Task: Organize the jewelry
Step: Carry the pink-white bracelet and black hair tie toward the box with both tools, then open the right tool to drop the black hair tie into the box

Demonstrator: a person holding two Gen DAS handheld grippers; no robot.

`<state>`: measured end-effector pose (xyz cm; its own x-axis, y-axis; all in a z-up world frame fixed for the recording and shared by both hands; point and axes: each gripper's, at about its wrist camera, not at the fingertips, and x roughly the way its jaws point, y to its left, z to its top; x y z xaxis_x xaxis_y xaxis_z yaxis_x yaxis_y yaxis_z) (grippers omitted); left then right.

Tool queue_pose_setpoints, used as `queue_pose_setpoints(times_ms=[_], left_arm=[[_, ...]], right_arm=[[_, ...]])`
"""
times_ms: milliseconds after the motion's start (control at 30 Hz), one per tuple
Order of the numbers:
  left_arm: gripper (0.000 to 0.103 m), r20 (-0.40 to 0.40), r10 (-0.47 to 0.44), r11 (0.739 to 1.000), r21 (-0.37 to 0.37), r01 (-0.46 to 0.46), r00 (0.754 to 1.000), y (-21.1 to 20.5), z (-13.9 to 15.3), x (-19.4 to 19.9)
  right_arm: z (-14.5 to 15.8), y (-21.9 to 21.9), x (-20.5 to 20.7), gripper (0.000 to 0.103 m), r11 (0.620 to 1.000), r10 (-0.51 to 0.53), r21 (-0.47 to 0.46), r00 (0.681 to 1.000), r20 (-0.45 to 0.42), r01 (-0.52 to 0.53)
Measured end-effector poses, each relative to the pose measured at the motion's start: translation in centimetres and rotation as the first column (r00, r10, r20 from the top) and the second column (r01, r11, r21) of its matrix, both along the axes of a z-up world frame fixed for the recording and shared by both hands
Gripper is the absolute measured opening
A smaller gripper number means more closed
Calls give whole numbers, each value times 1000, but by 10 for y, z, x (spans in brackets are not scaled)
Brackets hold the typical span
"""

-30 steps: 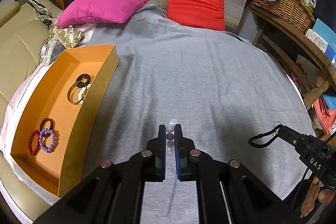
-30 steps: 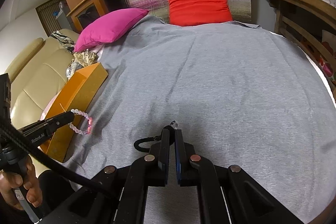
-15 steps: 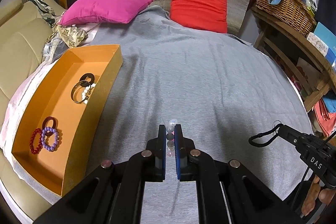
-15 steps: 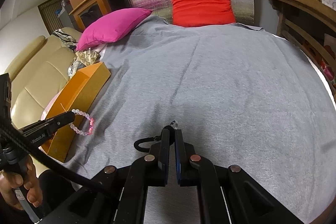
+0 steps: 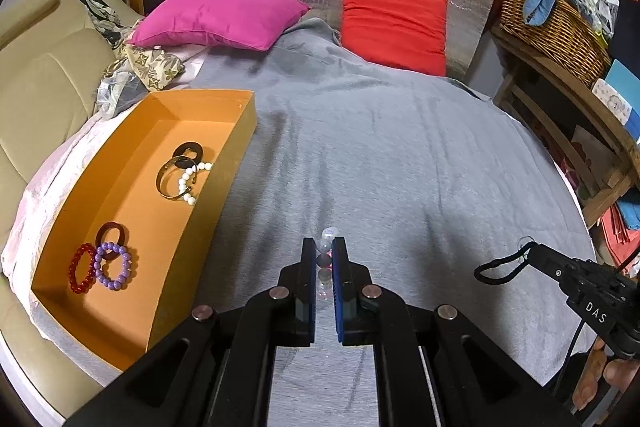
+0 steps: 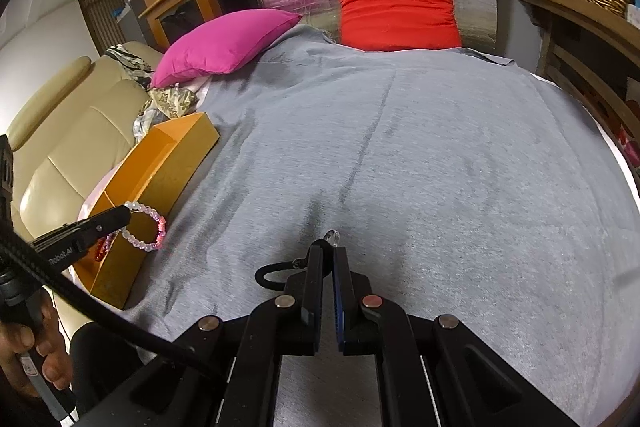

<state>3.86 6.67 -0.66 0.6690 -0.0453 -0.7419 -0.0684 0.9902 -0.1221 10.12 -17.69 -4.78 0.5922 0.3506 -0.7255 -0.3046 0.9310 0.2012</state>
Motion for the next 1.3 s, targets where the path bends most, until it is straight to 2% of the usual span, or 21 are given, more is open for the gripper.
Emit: queue_pose_setpoints(times_ms=[333,533,700,933,1133,1300], left_arm=[[7,15,49,999,1,-49,999,22,6,-3],[7,36,99,995,-2,-99,994,50,15,-6],[7,52,168,986,-11,-168,984,87,22,-9],[7,47,290,957,-23,-290,956,150,21,-12],[7,13,312,950,-18,-312,950,177,9,9],[7,-20,319,947,-15,-320,947,196,-5,37]], right_arm=[[5,17,5,5,999,38,-7,999,11,-38],[12,43,11,5,996,88,-14,996,22,-88],[21,80,17,5,988,152,-23,988,41,-151],[40,149,30,5,968,249,-12,965,80,-249],[52,217,52,5,945,327,-11,941,91,-328],[47,276,79,5,927,375,-41,924,73,-372]])
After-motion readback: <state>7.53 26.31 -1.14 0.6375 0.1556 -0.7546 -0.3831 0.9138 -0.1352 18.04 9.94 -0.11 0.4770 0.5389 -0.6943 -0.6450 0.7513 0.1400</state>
